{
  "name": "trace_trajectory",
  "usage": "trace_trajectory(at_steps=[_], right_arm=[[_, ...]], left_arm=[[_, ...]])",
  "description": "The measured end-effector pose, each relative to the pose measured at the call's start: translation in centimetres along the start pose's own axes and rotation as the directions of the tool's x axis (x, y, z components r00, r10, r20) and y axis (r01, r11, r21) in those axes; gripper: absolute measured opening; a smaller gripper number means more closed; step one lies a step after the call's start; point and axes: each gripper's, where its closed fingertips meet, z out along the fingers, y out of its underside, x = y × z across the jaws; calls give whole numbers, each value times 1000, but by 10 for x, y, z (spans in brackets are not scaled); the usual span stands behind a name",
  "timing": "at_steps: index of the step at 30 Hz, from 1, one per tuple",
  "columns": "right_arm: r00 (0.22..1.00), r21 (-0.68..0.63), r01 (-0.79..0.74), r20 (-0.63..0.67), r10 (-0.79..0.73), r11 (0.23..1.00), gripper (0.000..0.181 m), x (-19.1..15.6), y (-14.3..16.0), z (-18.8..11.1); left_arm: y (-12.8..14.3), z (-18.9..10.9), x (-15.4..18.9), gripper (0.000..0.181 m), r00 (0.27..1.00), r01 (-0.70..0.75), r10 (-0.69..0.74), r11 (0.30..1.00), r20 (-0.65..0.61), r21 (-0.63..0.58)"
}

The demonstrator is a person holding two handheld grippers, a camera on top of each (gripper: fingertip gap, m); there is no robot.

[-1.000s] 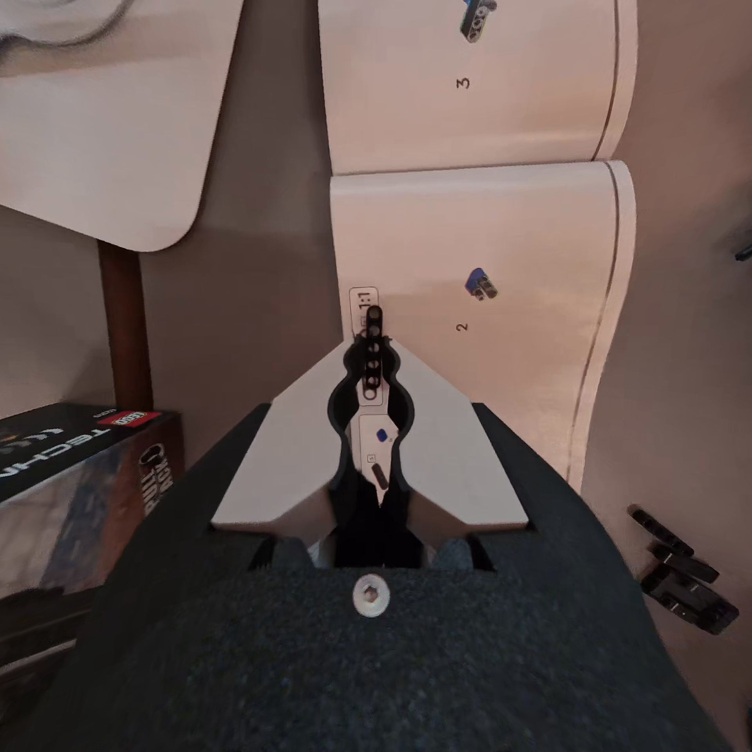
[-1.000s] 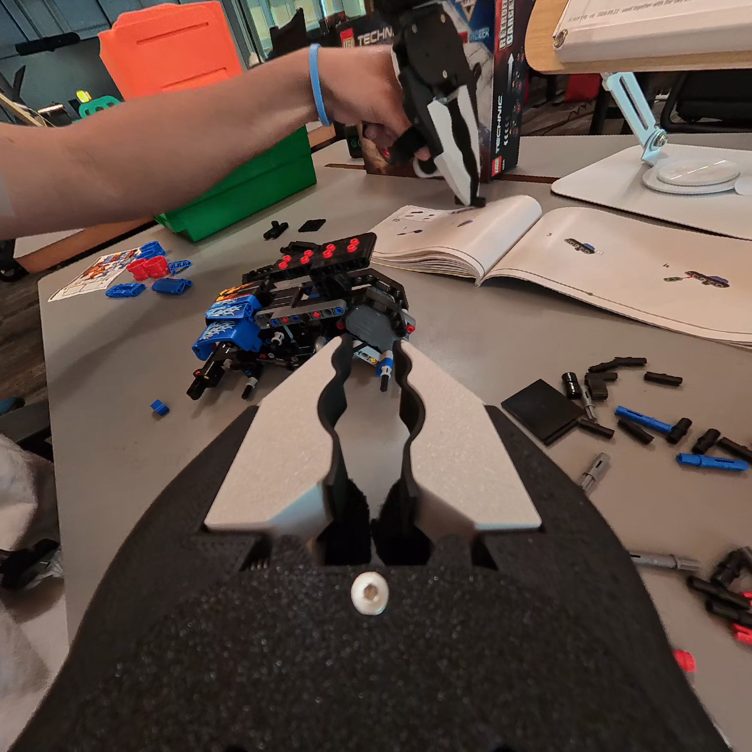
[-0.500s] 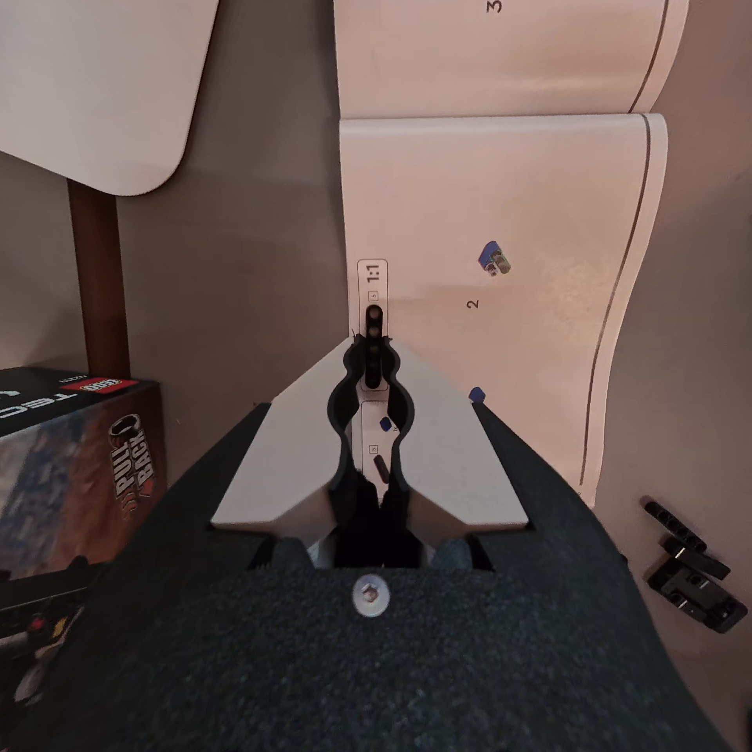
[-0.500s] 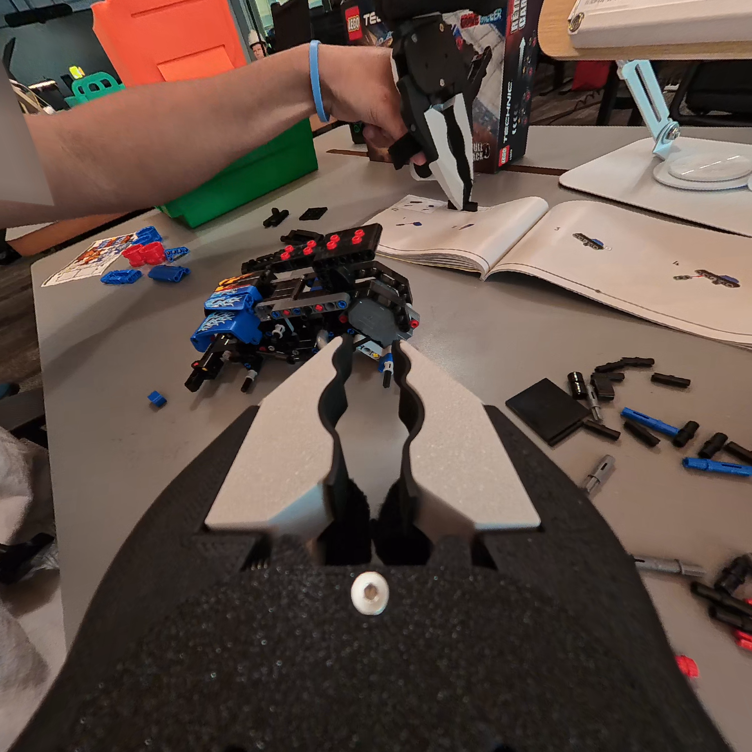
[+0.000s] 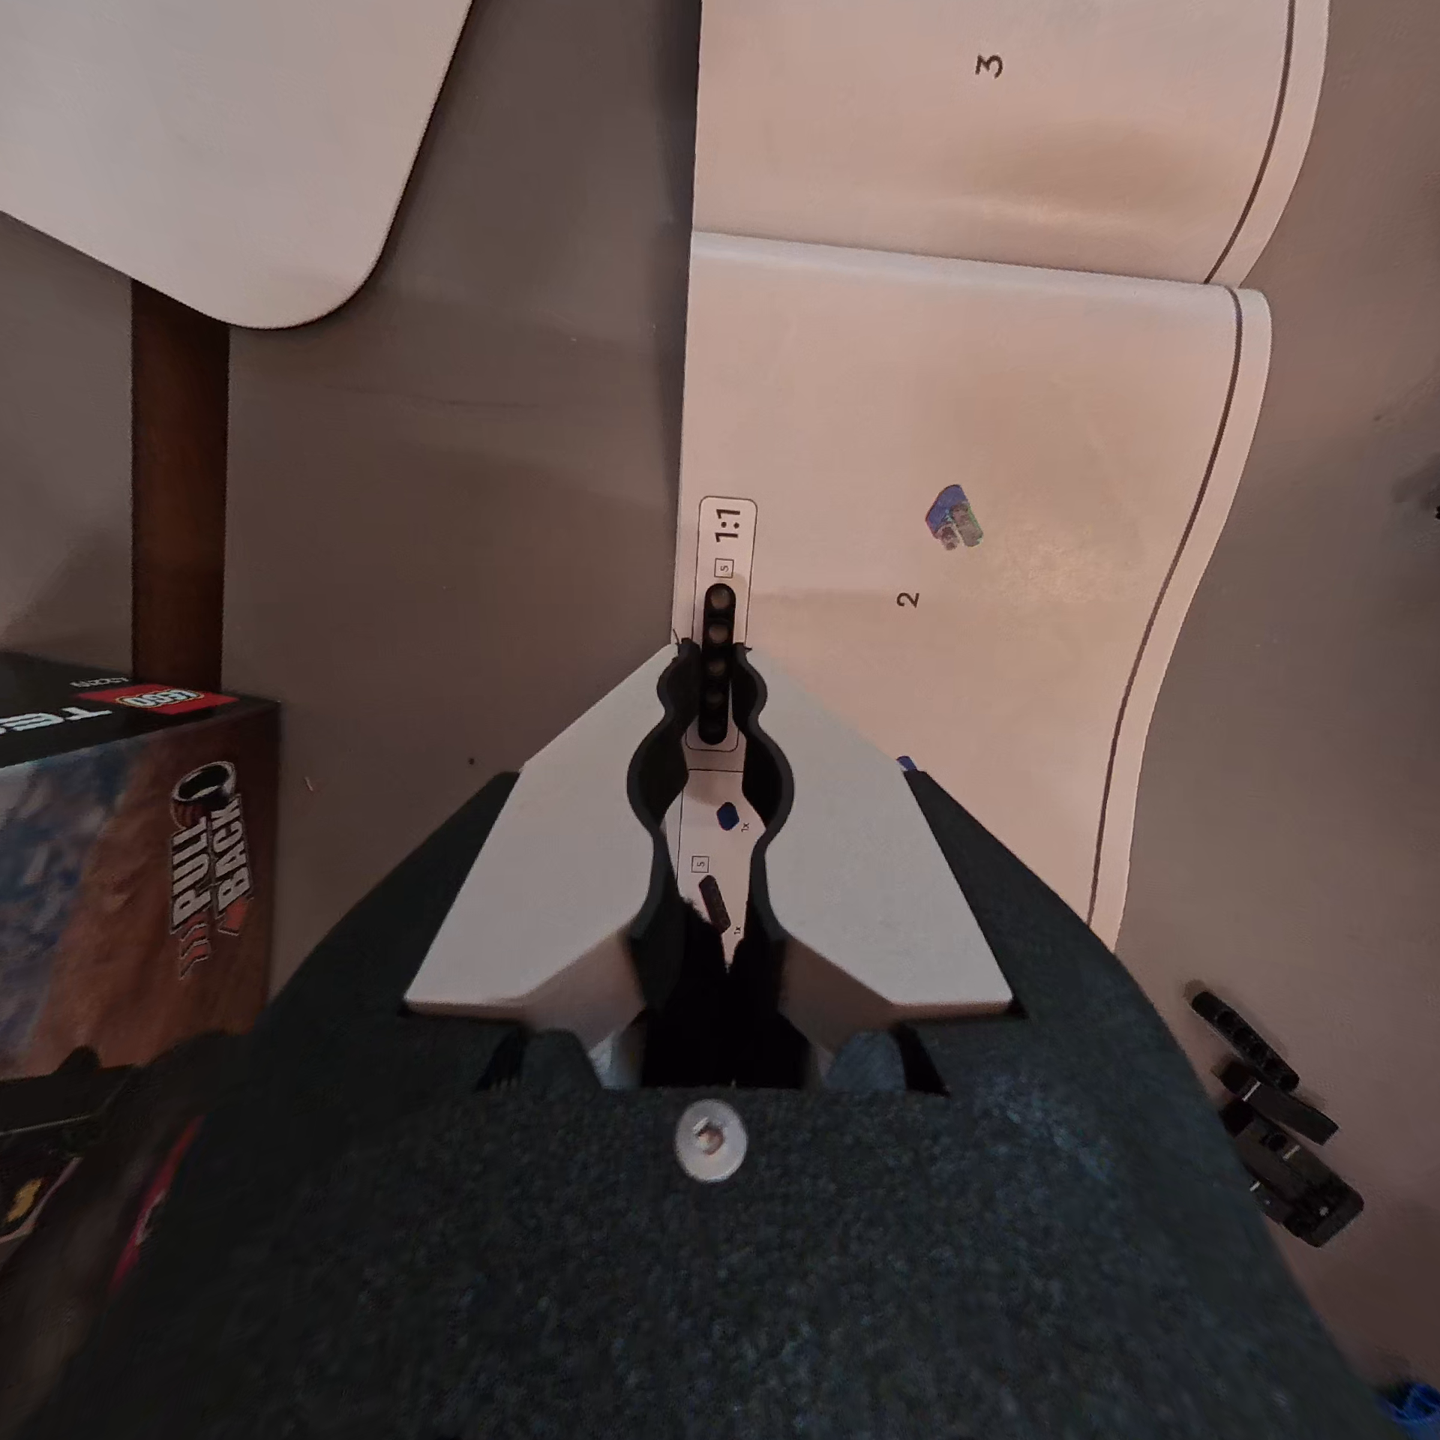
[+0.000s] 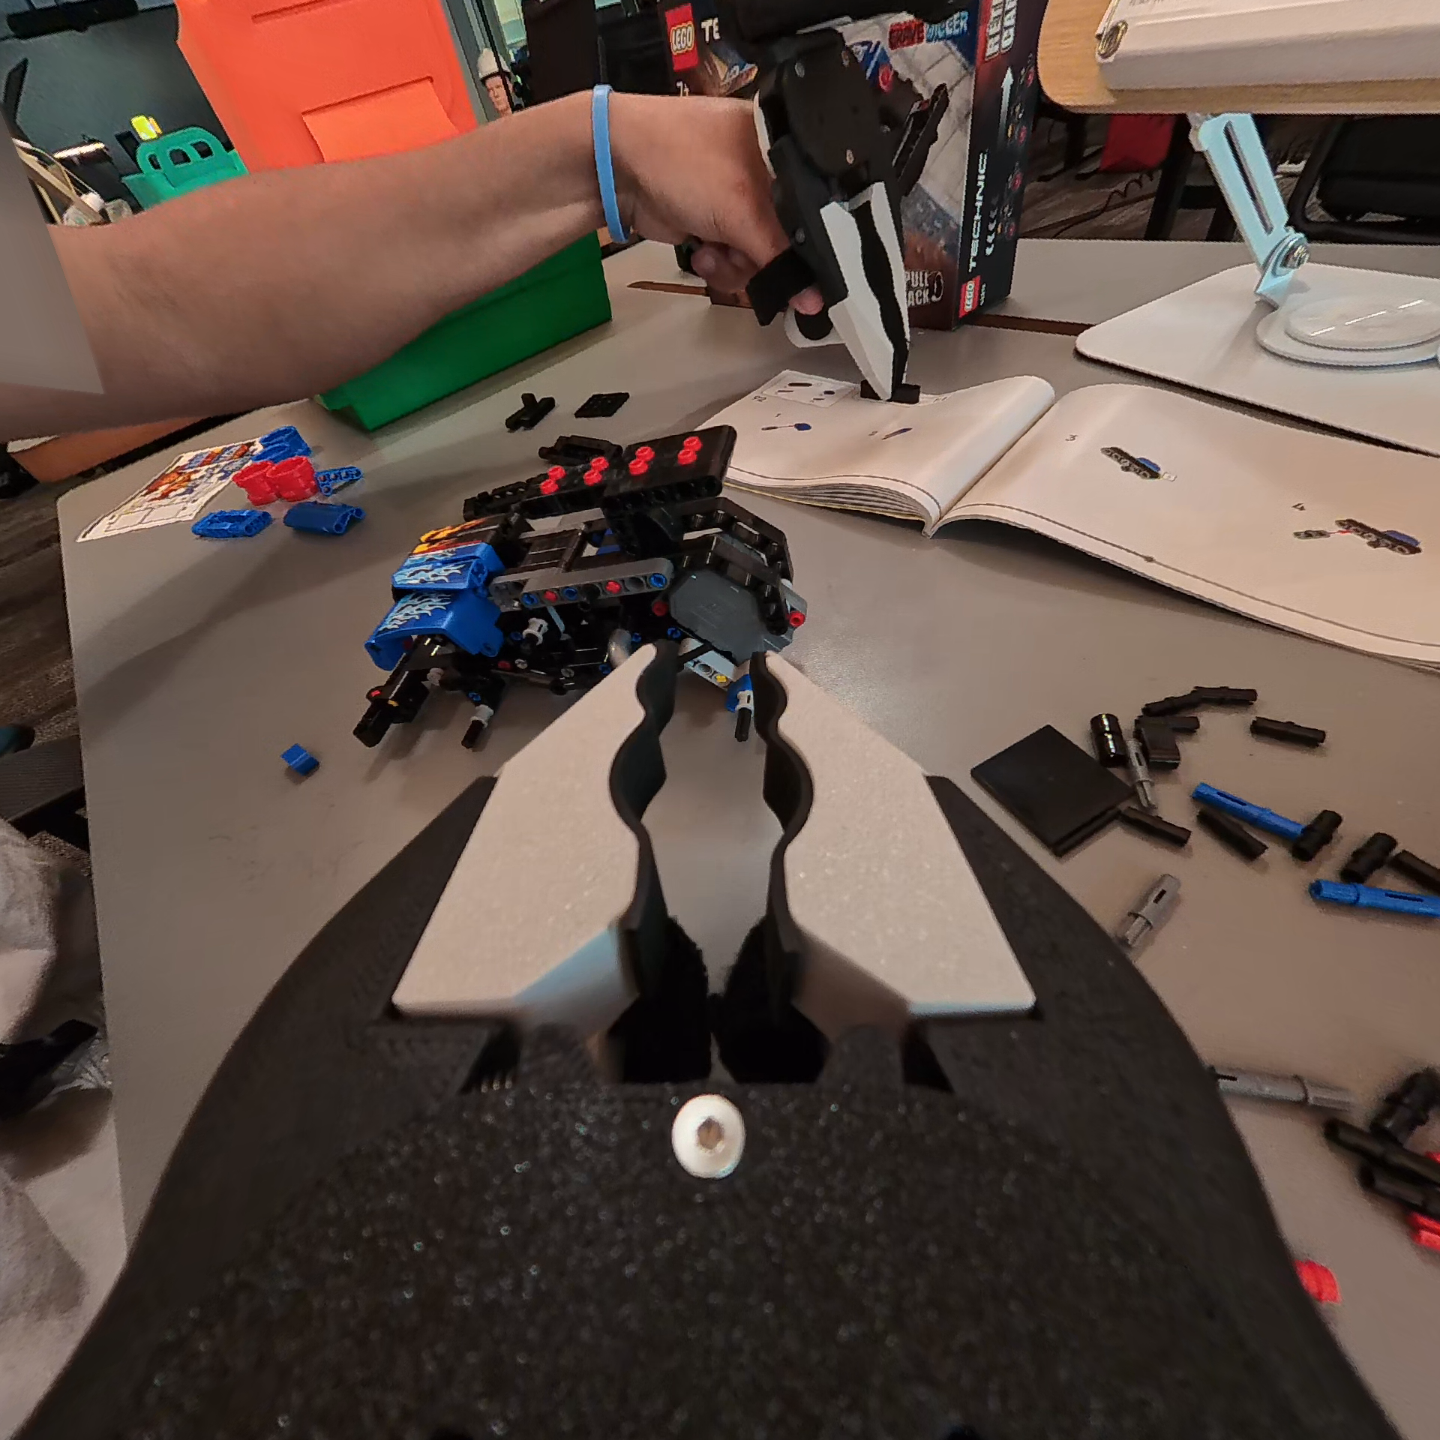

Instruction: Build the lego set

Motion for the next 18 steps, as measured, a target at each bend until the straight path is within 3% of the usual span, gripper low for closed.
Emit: trace_trajectory(at_steps=[7, 9, 11, 13, 15, 18], right_arm=[[1000, -1, 5, -1, -5, 1000, 18, 0, 0, 0], [1000, 3, 1, 1, -1, 1000, 18, 0, 0, 0], [1000, 8, 1, 3, -1, 1000, 18, 0, -1, -1], [1000, 8, -1, 3, 1, 1000, 18, 0, -1, -1], [1000, 8, 1, 2, -1, 1000, 18, -1, -1, 0], [1000, -7, 16, 1, -16, 1000, 18, -3, 1, 2]], left_arm=[[-2, -6, -2, 6, 998, -27, 26, 1000, 64, 16], [-14, -39, 14, 5, 996, -1, -13, 988, 93, 155], [-23, -94, 57, 5, 994, 27, -63, 937, 92, 347], [-7, -134, 117, 6, 991, 12, -67, 899, 112, 438], [28, -138, 180, 6, 991, -12, -42, 916, 125, 401], [92, -100, 251, 6, 990, 20, -50, 976, 134, 216]])
